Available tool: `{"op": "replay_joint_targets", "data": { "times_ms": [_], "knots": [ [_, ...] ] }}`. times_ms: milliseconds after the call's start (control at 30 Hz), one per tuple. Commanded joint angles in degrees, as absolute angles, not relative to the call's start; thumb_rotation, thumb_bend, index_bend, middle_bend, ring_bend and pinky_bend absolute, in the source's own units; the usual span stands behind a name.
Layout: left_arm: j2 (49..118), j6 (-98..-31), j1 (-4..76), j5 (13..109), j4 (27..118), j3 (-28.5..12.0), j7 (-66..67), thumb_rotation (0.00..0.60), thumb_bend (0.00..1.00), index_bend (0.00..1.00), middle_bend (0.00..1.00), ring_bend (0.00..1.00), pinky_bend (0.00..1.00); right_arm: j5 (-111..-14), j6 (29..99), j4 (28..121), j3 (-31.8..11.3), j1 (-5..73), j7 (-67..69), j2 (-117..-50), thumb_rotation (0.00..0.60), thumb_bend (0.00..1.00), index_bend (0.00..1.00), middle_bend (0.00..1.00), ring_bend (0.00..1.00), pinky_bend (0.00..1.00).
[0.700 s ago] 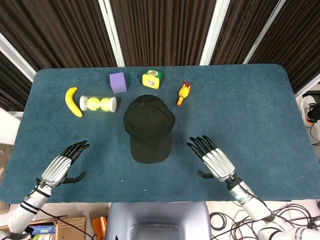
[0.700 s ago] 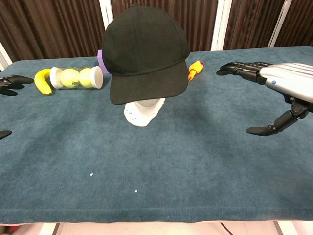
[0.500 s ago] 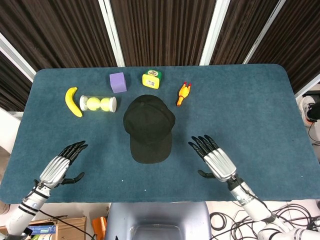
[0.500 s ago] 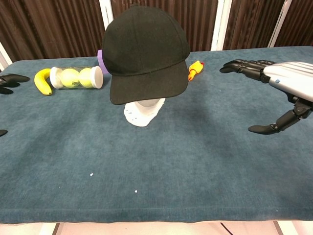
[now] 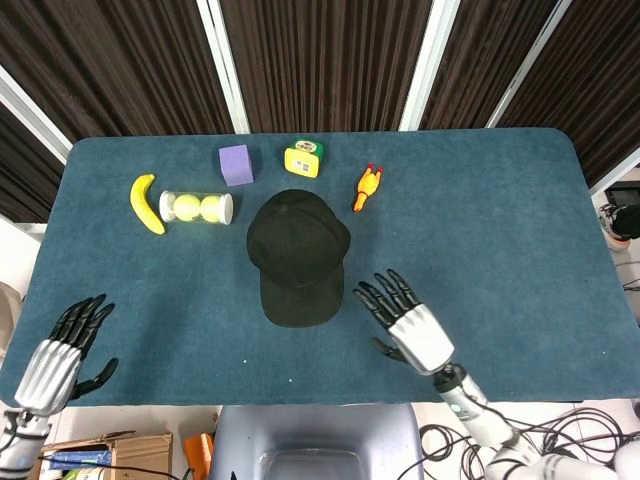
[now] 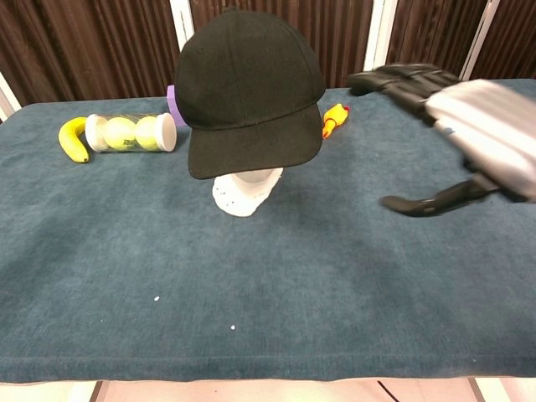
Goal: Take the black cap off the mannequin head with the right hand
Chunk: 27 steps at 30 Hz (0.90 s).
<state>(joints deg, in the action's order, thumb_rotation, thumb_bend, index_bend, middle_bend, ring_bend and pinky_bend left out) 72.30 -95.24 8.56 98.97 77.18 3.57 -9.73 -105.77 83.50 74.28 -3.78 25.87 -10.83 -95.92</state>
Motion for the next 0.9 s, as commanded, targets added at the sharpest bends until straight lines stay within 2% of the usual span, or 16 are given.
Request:
{"op": "replay_joint_targets", "data": {
  "times_ms": [33, 100, 233, 333, 433, 633, 900],
  "knots": [
    [73.74, -98.24, 5.8, 100.2, 75.22, 4.68, -8.44, 0.6, 0.35, 0.0, 0.0, 0.0, 0.11, -108.32, 85.23, 66.87, -6.09, 28.87, -15.08, -103.38, 0.6, 0.14, 0.09, 0.16, 0.0, 0.0],
    [73.94, -98.52, 5.32, 100.36, 74.87, 4.93, -8.29, 0.6, 0.35, 0.0, 0.0, 0.0, 0.11, -108.83, 86.53, 62.61, -7.05, 30.1, -15.35, -106.99, 0.6, 0.13, 0.14, 0.2, 0.0, 0.0],
    [73.98, -98.51, 5.14, 100.36, 74.79, 5.0, -8.22, 0.6, 0.35, 0.0, 0.0, 0.0, 0.11, -108.94, 87.43, 59.79, -7.57, 30.8, -14.99, -109.1, 0.6, 0.13, 0.18, 0.23, 0.0, 0.0],
    [73.52, -97.99, 4.6, 99.56, 74.96, 5.07, -8.1, 0.6, 0.35, 0.0, 0.0, 0.0, 0.11, -108.54, 89.01, 52.19, -9.46, 33.62, -12.69, -115.67, 0.6, 0.13, 0.23, 0.26, 0.0, 0.01],
    [73.22, -98.02, 4.2, 99.03, 75.08, 4.82, -8.15, 0.6, 0.35, 0.0, 0.0, 0.0, 0.11, -108.61, 91.64, 47.02, -9.79, 35.02, -9.91, -118.73, 0.6, 0.13, 0.26, 0.29, 0.01, 0.03],
    [73.39, -97.74, 3.82, 98.53, 74.97, 4.35, -7.69, 0.6, 0.35, 0.0, 0.0, 0.0, 0.11, -106.62, 91.31, 40.84, -10.87, 38.28, -7.42, -122.77, 0.6, 0.13, 0.32, 0.31, 0.04, 0.04],
    [73.61, -98.11, 3.71, 99.32, 74.79, 4.02, -7.28, 0.6, 0.35, 0.0, 0.0, 0.0, 0.11, -104.66, 92.87, 37.53, -11.57, 40.98, -5.68, -125.85, 0.6, 0.14, 0.39, 0.34, 0.08, 0.07]
  ]
}}
